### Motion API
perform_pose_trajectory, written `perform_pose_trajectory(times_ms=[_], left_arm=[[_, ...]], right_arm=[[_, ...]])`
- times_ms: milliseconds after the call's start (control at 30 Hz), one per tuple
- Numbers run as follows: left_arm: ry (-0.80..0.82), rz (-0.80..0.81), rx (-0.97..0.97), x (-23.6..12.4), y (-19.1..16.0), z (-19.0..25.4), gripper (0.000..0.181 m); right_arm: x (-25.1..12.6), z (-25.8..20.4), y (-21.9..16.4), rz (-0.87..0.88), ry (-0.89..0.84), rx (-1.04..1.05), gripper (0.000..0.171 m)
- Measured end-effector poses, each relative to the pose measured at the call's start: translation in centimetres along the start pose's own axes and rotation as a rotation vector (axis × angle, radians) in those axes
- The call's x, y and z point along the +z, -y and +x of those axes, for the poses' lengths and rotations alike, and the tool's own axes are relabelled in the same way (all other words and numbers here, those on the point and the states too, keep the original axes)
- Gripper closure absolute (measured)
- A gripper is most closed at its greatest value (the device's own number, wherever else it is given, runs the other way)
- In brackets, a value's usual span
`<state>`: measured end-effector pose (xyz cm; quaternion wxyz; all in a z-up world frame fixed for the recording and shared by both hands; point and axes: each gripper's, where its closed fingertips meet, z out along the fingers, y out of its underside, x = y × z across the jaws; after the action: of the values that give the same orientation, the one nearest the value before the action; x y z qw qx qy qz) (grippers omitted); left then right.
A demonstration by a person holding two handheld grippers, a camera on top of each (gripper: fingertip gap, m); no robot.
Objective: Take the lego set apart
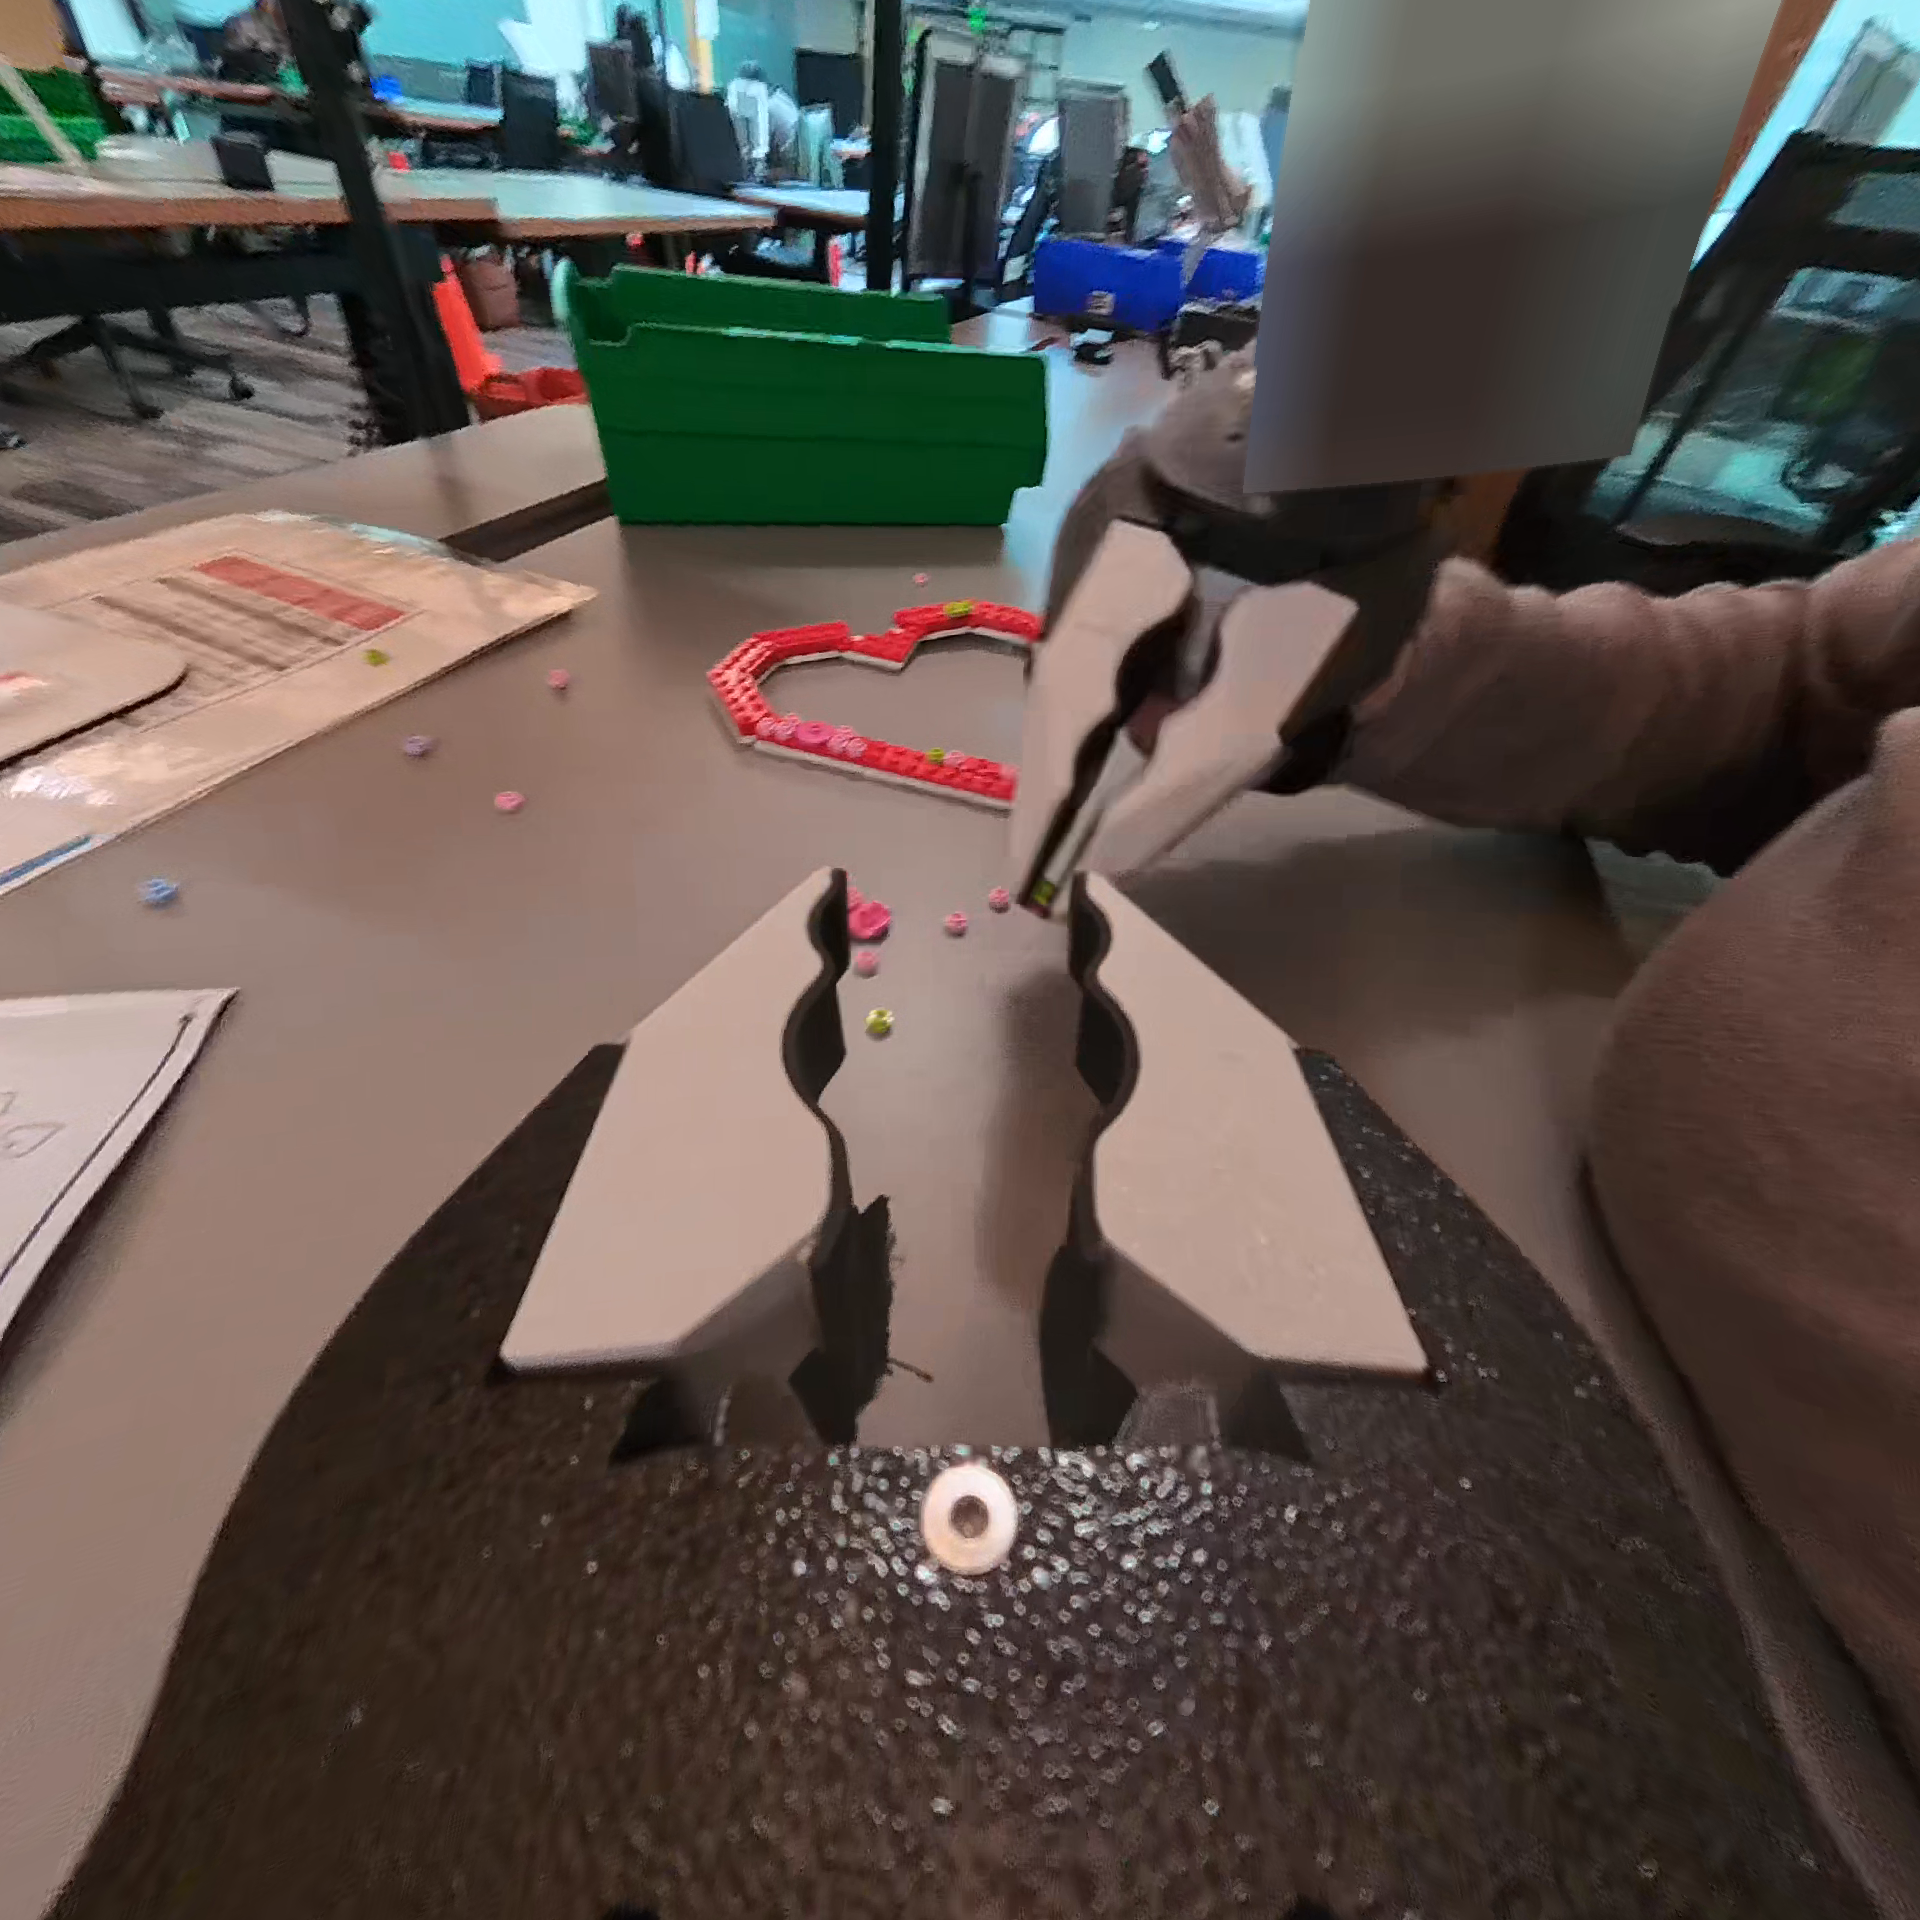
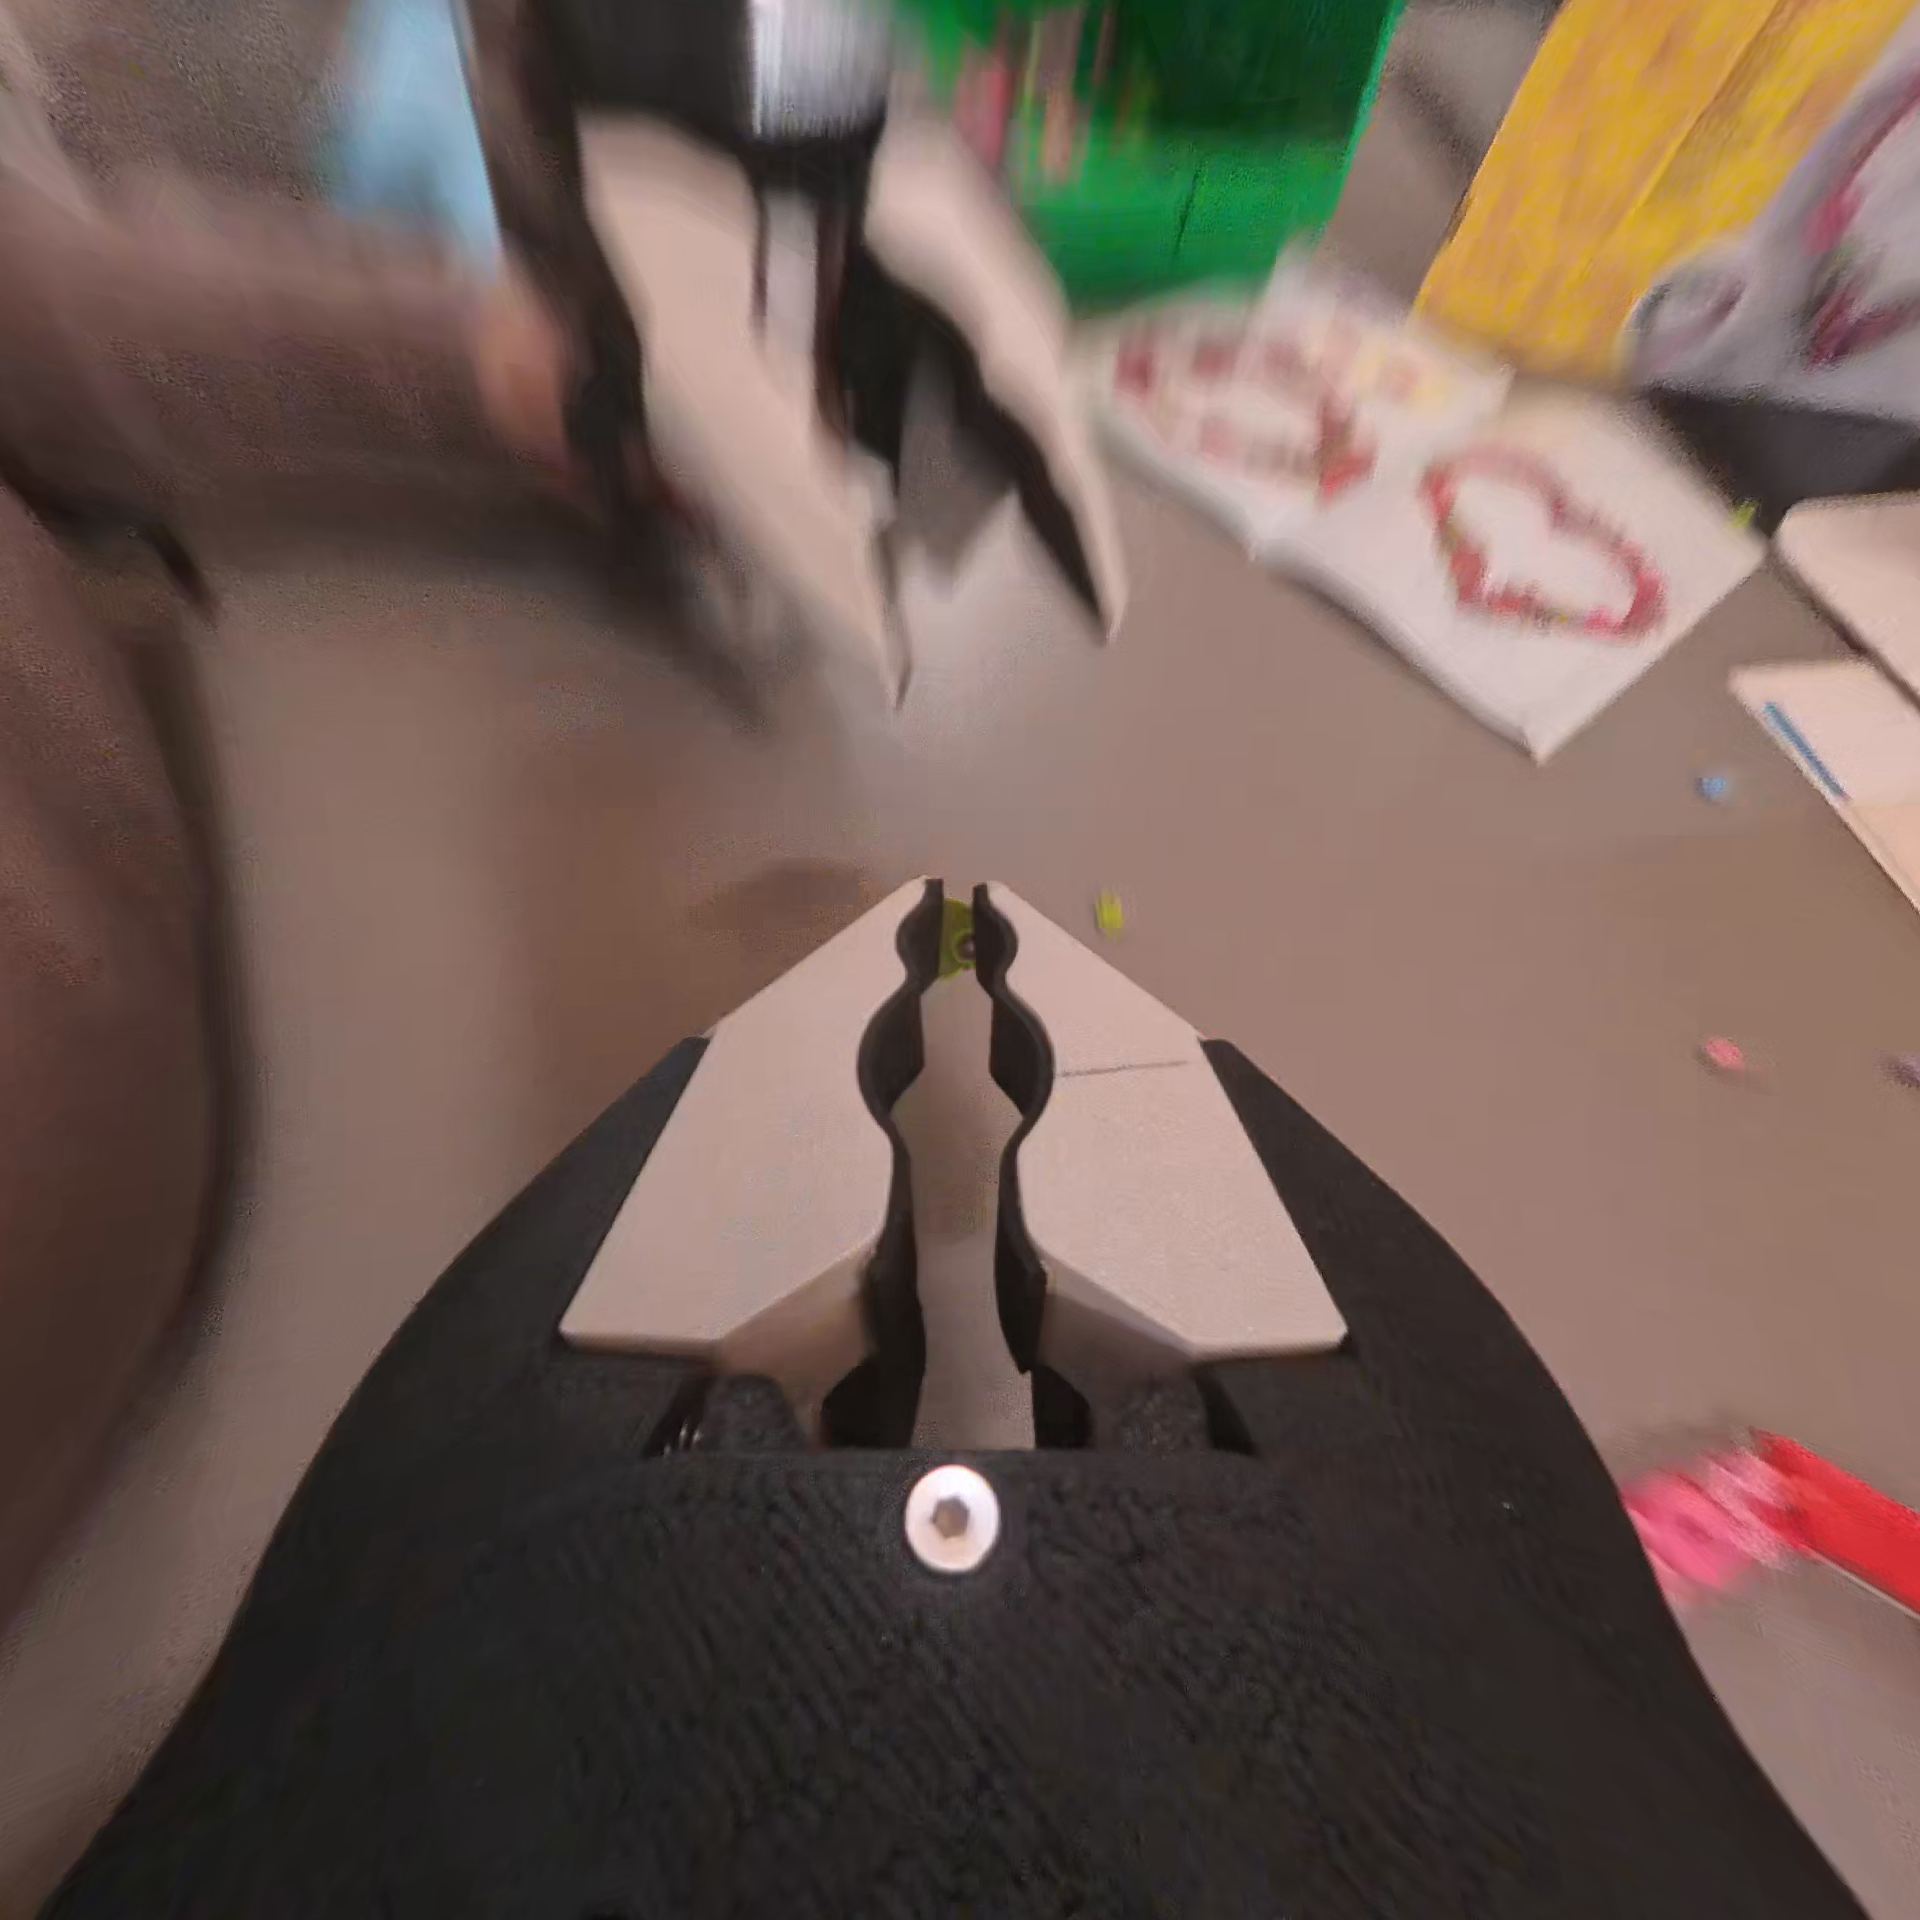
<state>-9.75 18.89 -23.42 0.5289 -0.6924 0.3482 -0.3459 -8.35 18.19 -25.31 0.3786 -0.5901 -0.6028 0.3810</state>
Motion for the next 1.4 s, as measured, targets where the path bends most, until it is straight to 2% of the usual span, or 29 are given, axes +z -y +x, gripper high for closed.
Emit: perform_pose_trajectory(times_ms=[67, 133, 200, 333, 433, 567, 700, 800, 1067, 1167, 1200, 1300, 1400], left_arm=[[-0.019, 0.052, 0.047, 0.1, 0.9, 1.1, 0.137], [0.037, 0.111, 0.131, 0.1, 2.0, 1.5, 0.134], [0.121, 0.173, 0.224, -0.3, 3.3, 1.7, 0.139], [0.262, 0.242, 0.377, -1.5, 5.1, 2.1, 0.164], [0.247, 0.184, 0.424, -1.0, 4.3, 2.3, 0.163], [0.226, 0.170, 0.325, -0.7, 3.7, 1.6, 0.168], [0.080, 0.180, 0.189, -0.2, 3.3, 2.2, 0.160], [-0.010, 0.170, 0.168, -0.1, 2.8, 2.8, 0.172], [-0.015, 0.169, 0.250, -0.2, 2.7, 3.4, 0.170], [-0.038, 0.163, 0.228, -0.1, 2.5, 3.5, 0.176], [-0.030, 0.154, 0.223, -0.1, 2.3, 3.3, 0.181], [-0.012, 0.139, 0.282, -0.2, 2.1, 3.1, 0.181], [0.030, 0.123, 0.470, -0.4, 1.9, 3.3, 0.181]], right_arm=[[-0.8, 0.0, 4.1, 0.300, 0.045, 0.200, 0.168], [-1.6, 0.3, 6.3, 0.495, 0.096, 0.352, 0.168], [-2.0, 0.3, 7.4, 0.606, 0.141, 0.452, 0.169], [-1.9, 0.3, 7.7, 0.699, 0.166, 0.535, 0.171], [-1.6, 0.4, 7.3, 0.705, 0.160, 0.558, 0.171], [-1.5, 0.7, 6.8, 0.677, 0.125, 0.516, 0.171], [-1.2, -0.1, 6.6, 0.595, 0.096, 0.360, 0.171], [-1.1, -0.7, 6.3, 0.511, 0.069, 0.204, 0.171], [-1.5, -1.2, 5.6, 0.361, -0.076, -0.136, 0.171], [-1.7, -1.4, 5.3, 0.326, -0.104, -0.219, 0.171], [-1.7, -1.5, 5.2, 0.320, -0.104, -0.233, 0.171], [-2.2, -1.2, 5.3, 0.333, -0.126, -0.240, 0.171], [-2.6, -0.9, 4.8, 0.322, -0.069, -0.172, 0.162]])
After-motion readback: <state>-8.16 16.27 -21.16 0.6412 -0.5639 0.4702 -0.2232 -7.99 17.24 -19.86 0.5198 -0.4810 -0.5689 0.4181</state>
